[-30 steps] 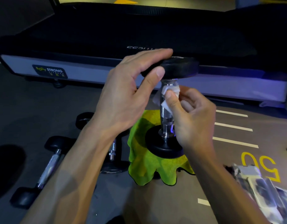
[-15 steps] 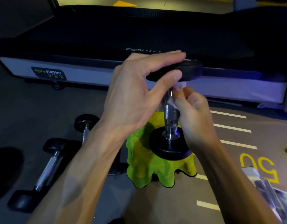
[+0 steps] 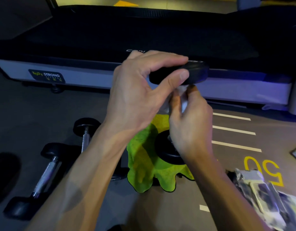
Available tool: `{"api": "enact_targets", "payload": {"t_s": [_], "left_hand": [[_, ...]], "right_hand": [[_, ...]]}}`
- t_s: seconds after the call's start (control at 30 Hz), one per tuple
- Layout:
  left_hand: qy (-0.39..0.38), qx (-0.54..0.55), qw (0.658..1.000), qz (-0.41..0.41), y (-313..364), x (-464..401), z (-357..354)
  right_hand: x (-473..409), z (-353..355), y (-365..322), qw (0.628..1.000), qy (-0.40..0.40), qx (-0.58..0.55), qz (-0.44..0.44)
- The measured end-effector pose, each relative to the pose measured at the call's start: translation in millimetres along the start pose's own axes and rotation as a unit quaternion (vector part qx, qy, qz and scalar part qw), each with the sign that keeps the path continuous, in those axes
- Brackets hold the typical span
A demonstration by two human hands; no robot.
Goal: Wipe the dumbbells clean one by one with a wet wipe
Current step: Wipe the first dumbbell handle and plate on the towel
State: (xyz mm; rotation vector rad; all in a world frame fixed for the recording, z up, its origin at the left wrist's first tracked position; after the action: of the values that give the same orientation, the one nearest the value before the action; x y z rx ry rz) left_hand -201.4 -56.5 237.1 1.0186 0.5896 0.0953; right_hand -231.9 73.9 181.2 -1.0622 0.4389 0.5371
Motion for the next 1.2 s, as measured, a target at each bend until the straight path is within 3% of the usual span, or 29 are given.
{"api": "enact_targets", "payload": {"t_s": [0.13,0.27,0.4,0.53,0.6,0.7,0.77,0.87,1.07,1.2], "left_hand": [[0.008,-0.018,1.000,-0.021,3,1,-3],[-0.013,-0.003,1.000,-0.014,-5,0,-2],[-0.093,0.032,0.995,-0.009,-15,6,-9],[-0.103,0.061,0.992,0.034,-27,6,-10],[-0.093,0.055,0.993,0.040,-29,7,-10],[-0.083,0.058,0.995,0.028,-25,8,-12],[-0.071,0.060,0.995,0.030,-23,6,-12],[-0.042,0.072,0.996,0.036,-22,8,-13],[-0.004,0.123,0.991,0.053,-23,17,-10],[0.033,0.100,0.994,0.001,-10,14,-2]], "right_hand": [[0,-2,-1,1.000,-0.020,0.007,0.006],[-9,-3,16,0.982,-0.054,-0.179,-0.018],[-16,-6,32,0.927,-0.108,-0.357,-0.025],[-16,2,40,0.868,-0.133,-0.467,-0.103],[-15,9,40,0.882,-0.147,-0.439,-0.092],[-14,18,36,0.950,-0.134,-0.283,-0.009],[-10,16,31,0.983,-0.088,-0.155,0.038],[0,10,23,0.997,-0.006,-0.055,0.057],[-7,6,17,0.991,-0.022,-0.127,0.038],[-7,1,9,0.974,-0.023,-0.225,0.009]]}}
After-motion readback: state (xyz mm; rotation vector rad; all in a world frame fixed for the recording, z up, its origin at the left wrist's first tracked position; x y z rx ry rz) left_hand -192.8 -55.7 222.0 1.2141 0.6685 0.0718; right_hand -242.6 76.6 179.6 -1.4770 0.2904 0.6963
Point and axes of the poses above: each hand's wrist, its own x-axis away from the middle knuckle, its own z-axis out of the back of the hand, y = z × x, the point moved 4 cm from there along -x, towards the middle knuckle, and after that the axes turned 14 degrees about z, right-handed, at the moved point
